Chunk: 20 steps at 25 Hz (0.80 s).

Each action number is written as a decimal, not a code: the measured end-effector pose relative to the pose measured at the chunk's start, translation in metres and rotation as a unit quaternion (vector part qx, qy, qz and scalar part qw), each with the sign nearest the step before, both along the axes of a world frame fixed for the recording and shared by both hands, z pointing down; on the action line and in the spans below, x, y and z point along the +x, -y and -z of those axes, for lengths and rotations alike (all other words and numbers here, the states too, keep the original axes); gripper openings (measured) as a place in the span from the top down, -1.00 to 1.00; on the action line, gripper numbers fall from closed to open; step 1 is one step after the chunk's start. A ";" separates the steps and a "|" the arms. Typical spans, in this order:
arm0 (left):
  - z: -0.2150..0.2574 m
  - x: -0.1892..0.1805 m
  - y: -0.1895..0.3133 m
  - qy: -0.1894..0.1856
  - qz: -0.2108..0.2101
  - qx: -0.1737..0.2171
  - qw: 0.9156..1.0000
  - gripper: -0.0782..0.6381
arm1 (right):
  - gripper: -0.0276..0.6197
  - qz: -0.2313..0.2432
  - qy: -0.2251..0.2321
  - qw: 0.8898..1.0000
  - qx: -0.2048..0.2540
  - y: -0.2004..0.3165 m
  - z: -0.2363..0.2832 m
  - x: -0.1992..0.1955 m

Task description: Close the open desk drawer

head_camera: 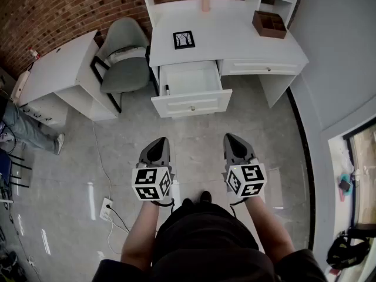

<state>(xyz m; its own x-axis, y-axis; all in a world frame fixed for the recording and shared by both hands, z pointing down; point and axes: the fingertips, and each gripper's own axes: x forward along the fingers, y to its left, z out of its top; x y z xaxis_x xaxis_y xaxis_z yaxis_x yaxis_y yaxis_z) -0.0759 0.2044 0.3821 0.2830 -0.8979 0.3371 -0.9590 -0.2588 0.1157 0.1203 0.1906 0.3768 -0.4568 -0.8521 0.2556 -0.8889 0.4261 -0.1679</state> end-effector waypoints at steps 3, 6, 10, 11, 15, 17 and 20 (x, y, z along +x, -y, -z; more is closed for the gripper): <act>0.001 0.004 0.002 0.007 0.007 0.004 1.000 0.76 | 0.90 -0.004 0.010 1.000 0.004 0.002 0.000 0.007; 0.000 0.007 0.002 0.009 0.012 0.006 1.000 0.76 | 0.90 -0.007 0.013 1.000 0.001 0.002 -0.002 0.013; -0.003 0.005 0.004 0.010 0.023 0.003 1.000 0.76 | 0.90 -0.011 0.015 1.000 -0.010 0.005 -0.009 0.019; -0.004 0.004 0.004 0.009 0.025 0.002 1.000 0.76 | 0.90 -0.011 0.015 1.000 -0.012 0.006 -0.011 0.021; -0.008 0.000 0.013 0.007 0.029 -0.006 1.000 0.76 | 0.90 -0.020 0.005 1.000 -0.016 0.014 -0.016 0.027; -0.012 -0.005 0.020 0.012 0.033 -0.011 0.999 0.76 | 0.90 -0.024 0.003 0.999 -0.020 0.020 -0.020 0.027; -0.021 -0.007 0.031 0.013 0.033 -0.019 0.999 0.76 | 0.90 -0.028 -0.005 0.999 -0.030 0.031 -0.030 0.030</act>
